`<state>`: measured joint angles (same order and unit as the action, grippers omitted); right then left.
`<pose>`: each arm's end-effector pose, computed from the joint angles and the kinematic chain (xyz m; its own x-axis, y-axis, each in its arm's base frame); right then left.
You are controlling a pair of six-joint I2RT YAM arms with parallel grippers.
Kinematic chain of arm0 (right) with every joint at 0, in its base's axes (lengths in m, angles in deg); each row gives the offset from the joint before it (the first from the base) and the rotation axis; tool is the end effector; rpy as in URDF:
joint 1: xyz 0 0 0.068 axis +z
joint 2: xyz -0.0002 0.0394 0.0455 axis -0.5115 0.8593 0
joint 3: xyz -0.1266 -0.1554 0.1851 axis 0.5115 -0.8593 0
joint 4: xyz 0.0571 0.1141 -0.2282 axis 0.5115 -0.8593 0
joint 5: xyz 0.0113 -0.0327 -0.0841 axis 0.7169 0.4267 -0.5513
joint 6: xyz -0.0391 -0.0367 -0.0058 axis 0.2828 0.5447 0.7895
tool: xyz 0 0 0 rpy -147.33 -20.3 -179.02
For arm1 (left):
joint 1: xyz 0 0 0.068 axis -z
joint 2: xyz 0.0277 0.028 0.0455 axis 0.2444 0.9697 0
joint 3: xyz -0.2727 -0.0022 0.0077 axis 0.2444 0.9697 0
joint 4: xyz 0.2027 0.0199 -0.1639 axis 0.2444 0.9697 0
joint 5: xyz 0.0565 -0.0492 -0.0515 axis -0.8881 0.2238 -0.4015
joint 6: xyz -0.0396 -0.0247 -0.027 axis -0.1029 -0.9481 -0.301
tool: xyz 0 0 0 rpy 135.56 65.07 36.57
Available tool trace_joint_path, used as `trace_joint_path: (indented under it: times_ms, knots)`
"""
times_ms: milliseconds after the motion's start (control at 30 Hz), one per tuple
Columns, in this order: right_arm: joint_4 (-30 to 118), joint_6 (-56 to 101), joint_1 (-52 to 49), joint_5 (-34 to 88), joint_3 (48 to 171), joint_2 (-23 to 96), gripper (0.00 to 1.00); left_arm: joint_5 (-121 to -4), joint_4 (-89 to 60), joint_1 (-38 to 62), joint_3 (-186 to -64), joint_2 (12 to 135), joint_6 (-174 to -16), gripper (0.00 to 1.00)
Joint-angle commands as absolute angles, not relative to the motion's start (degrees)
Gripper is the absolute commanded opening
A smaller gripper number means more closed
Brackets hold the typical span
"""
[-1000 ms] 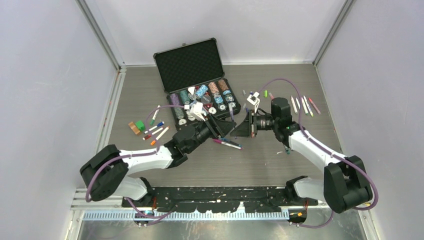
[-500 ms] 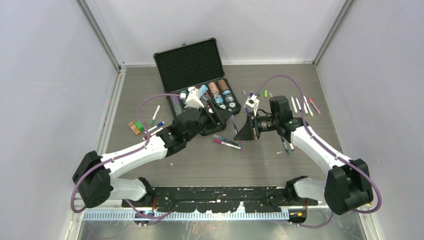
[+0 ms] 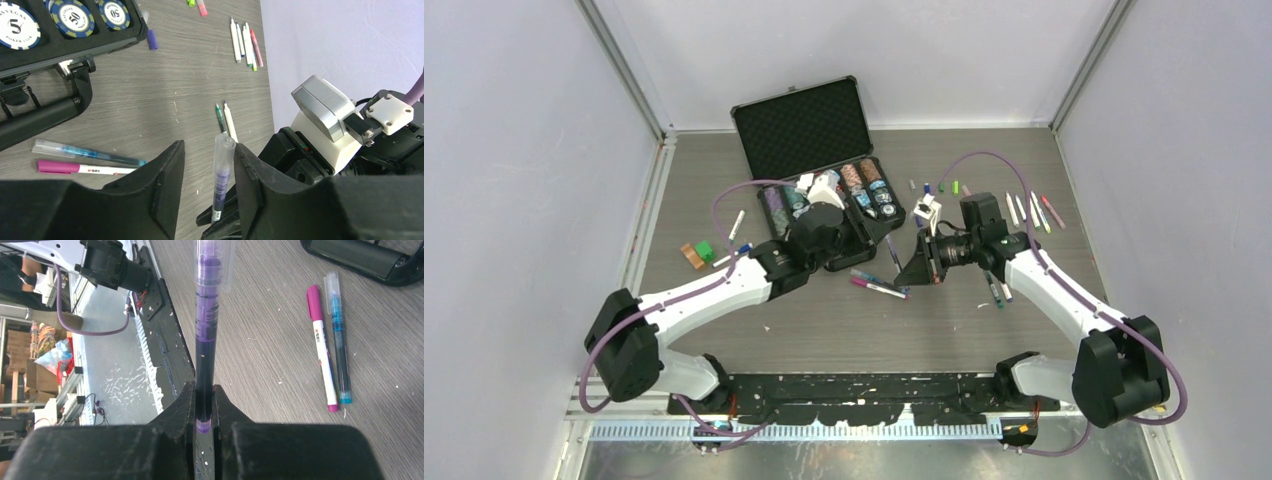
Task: Open the pen caps
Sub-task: Open the pen cap from the pen.
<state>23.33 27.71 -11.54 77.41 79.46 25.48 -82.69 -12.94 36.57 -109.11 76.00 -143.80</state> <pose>0.2181 0.1084 0.2475 -0.7033 -0.2279 -0.6734 -0.7083 0.3055 0.6364 0.2057 -0.2398 0.3011 -0.6613 -0.5391 -0.5216 0.1197 0.6106 -0.7828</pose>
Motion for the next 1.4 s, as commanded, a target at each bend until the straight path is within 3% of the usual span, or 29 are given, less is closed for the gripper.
trace_joint_path:
  times_ms: [0, 233, 733, 833, 967, 1367]
  knots:
    - [23.32, 30.70, -10.85, 77.64, 82.36, 25.92, 0.00, -82.31, -11.60, 36.39, -111.43, 77.42, -143.47, 0.38]
    - [22.07, 31.50, -10.54, 76.24, 83.03, 26.81, 0.00, -79.87, -11.75, 36.39, -112.78, 79.62, -143.85, 0.20]
    - [20.93, 32.13, -10.42, 75.38, 83.63, 26.89, 0.00, -77.49, -11.03, 36.39, -114.38, 83.00, -142.24, 0.25]
    - [20.91, 32.21, -10.37, 75.47, 83.60, 26.98, 0.00, -77.43, -11.46, 36.39, -114.35, 83.09, -142.15, 0.20]
    - [20.54, 32.36, -10.35, 75.32, 83.75, 27.39, 0.00, -79.51, -10.95, 36.39, -113.99, 81.79, -141.58, 0.00]
    - [11.38, 41.41, -4.40, 70.35, 86.26, 31.44, 0.00, -97.30, -15.56, 31.55, -111.30, 71.29, -136.77, 0.00]
